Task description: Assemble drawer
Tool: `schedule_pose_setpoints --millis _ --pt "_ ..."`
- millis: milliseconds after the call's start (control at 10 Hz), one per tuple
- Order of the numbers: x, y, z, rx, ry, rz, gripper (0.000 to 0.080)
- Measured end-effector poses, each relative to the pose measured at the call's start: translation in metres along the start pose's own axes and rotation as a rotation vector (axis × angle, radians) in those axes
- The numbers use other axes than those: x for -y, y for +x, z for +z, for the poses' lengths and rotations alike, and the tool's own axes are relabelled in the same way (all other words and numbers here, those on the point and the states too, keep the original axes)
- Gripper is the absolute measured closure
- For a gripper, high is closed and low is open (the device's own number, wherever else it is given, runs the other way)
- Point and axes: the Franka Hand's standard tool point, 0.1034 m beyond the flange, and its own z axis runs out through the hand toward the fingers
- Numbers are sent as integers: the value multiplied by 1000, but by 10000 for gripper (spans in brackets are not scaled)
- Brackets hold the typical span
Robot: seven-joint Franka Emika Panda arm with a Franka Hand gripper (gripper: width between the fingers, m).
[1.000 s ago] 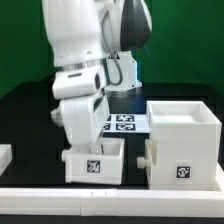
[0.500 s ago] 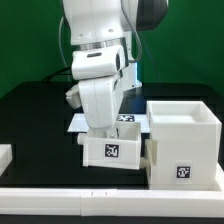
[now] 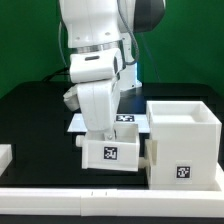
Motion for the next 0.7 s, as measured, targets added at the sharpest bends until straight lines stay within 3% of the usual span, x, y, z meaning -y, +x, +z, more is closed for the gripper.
schedule_pose_setpoints --millis 100,500,700 --pt "2 -10 0 -13 0 21 765" --pt "2 -5 1 -9 3 44 765" --pt "4 19 -6 41 38 147 765"
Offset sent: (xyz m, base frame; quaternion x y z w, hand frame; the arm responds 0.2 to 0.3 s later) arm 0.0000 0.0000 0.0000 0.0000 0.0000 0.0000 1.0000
